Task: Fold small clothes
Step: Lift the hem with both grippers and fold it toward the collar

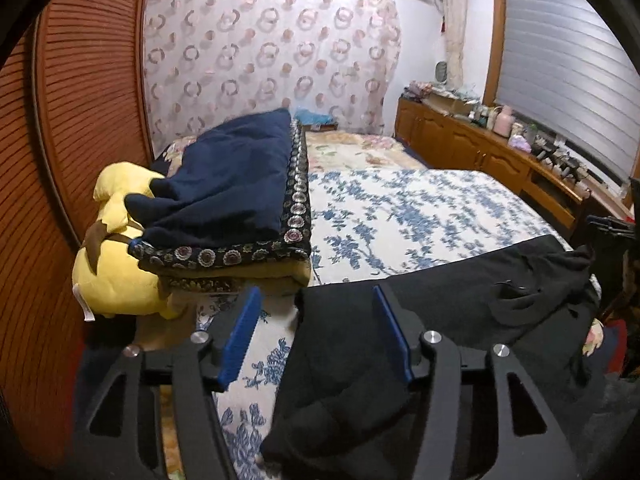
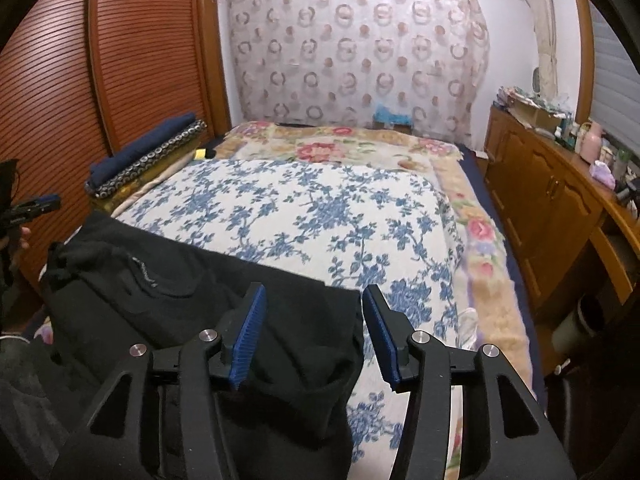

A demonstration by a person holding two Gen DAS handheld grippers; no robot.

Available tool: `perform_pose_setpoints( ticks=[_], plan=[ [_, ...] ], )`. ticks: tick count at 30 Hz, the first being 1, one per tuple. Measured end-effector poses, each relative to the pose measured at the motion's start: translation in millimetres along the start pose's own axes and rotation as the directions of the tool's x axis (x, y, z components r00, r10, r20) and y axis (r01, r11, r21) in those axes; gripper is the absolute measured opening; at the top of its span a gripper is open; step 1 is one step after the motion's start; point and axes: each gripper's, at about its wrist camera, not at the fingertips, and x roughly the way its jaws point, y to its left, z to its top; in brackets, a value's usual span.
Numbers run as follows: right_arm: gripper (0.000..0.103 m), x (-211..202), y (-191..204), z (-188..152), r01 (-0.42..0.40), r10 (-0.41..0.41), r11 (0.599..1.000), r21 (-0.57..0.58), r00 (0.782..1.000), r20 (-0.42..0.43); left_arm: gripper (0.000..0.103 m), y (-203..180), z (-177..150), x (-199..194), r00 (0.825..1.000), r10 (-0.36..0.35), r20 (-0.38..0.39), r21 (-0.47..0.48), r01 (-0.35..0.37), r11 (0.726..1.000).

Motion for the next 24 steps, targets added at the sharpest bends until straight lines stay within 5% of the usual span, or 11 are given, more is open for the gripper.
perform_pose_setpoints(
  ticks=[19,24],
  plan=[
    [0.053,90,-17,-3,0.000,0.003,1.000,0.015,0.985,-0.173,0.057,14,-6,78,0.982,0.018,-0.186,-0.042,-0.027,0.999],
    [0.061,100,-17,-6,0.023,-0.021,1.000,0.006,0.978,-0.210,0.057,12,-13,89,0.974,0.005,-0.225,-0.046,-0.016,0.999]
  ],
)
